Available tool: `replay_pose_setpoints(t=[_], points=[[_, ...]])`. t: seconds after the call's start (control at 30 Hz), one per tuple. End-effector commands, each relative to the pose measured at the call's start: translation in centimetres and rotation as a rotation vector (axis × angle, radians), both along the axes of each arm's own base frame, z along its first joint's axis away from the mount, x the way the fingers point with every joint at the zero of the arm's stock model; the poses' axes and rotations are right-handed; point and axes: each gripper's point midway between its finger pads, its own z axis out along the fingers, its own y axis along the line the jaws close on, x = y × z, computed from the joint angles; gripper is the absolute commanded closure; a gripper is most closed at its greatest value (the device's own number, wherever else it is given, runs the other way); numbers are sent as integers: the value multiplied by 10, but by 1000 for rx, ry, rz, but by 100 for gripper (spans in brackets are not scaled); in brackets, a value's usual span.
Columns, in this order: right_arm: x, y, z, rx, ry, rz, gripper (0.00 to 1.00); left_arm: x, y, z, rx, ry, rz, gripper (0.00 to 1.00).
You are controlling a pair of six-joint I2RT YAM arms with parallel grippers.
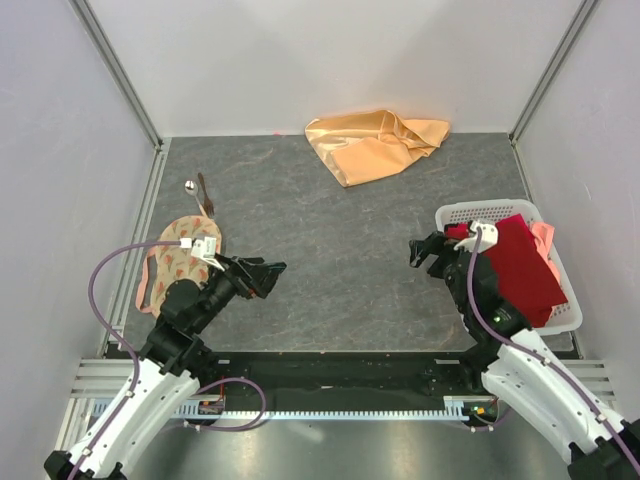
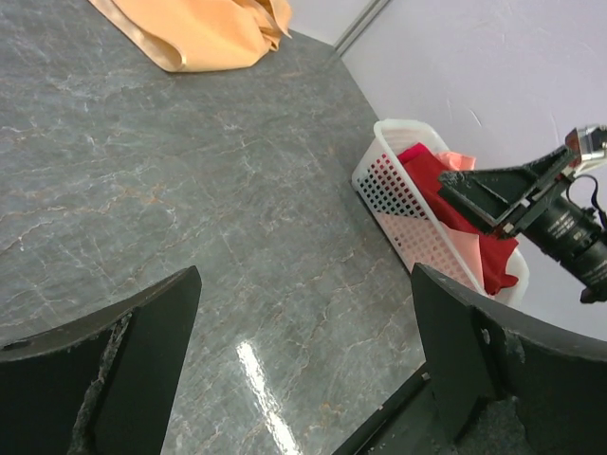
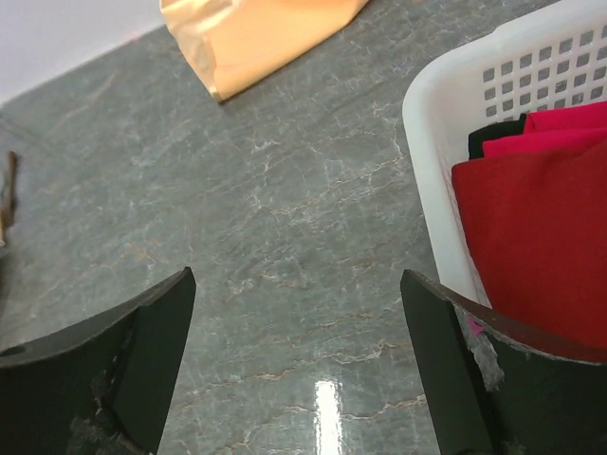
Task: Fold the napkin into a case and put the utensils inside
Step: Pick up the crumpled napkin from the center of the board.
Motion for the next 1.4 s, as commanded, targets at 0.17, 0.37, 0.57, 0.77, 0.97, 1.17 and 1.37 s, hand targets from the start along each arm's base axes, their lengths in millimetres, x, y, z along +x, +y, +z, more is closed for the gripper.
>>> replay_pose_setpoints(t=[0.17, 0.37, 0.57, 0.77, 0.97, 1.17, 1.37], points=[[48, 21, 5, -206, 114, 57, 2, -6, -20, 8, 25, 110, -115, 2], [117, 53, 1, -295, 199, 66, 2, -10, -35, -15, 100, 244, -218, 9], [205, 91, -14, -371, 247, 45, 2, -18, -49, -38, 90, 383, -300, 18], [268, 137, -40, -369, 251, 119, 2, -14, -47, -51, 119, 396, -282, 21], [304, 162, -68, -400, 242, 176, 6, -4, -42, -42, 125, 360, -228, 23], [318, 164, -96, -483, 260, 167, 7, 7, -30, -41, 155, 378, -131, 24], [321, 162, -114, -578, 278, 155, 19, 32, -15, -26, 231, 412, 9, 23]])
